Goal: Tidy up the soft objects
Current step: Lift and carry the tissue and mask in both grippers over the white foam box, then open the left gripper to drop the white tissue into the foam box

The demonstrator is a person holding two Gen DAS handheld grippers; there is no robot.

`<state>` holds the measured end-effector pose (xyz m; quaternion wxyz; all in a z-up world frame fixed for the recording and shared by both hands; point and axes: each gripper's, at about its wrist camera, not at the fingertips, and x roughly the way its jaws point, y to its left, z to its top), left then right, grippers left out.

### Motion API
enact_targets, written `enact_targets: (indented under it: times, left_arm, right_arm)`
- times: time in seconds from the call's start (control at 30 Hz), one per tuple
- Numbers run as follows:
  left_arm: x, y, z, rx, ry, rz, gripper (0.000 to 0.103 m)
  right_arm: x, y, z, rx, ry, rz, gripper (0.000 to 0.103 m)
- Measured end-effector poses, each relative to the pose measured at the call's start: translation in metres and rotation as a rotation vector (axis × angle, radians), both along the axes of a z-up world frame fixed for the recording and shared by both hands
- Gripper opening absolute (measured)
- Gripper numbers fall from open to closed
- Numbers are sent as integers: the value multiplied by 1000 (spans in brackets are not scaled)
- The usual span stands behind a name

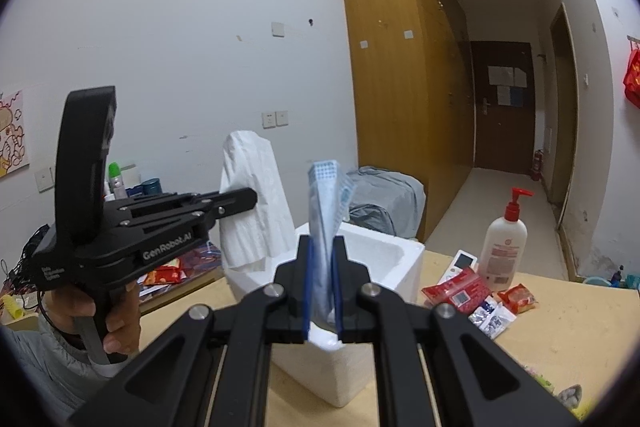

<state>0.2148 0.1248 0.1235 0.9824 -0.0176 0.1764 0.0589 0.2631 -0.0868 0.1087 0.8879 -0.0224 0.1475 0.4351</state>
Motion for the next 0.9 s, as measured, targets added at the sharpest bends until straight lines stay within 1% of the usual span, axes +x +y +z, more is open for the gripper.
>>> enact_targets:
  times: [0.17, 0.37, 0.5, 0.7, 0.77, 0.83, 0.9]
  left_arm:
    - [27, 4, -3, -8, 21, -22, 1]
    - [57, 16, -18, -51, 77, -40, 1]
    - [66, 17, -29, -62, 110, -54, 1]
    - [74, 15, -36, -61, 141, -74, 1]
    - [77, 17, -38, -71, 149, -71, 2]
    - [78, 20, -40, -88, 154, -73, 4]
    - [79, 21, -42, -86, 168, -78, 9]
  right_arm:
    - [10, 2, -1, -5, 7, -19, 11]
    - [15, 7, -5, -17, 17, -21, 11]
    - [17, 10, -7, -22, 24, -21, 11]
    - [16, 11, -7, -25, 22, -23, 11]
    - [16, 12, -7, -27, 21, -24, 11]
    - [16, 12, -7, -28, 21, -26, 11]
    - [15, 12, -7, -28, 20, -26, 11]
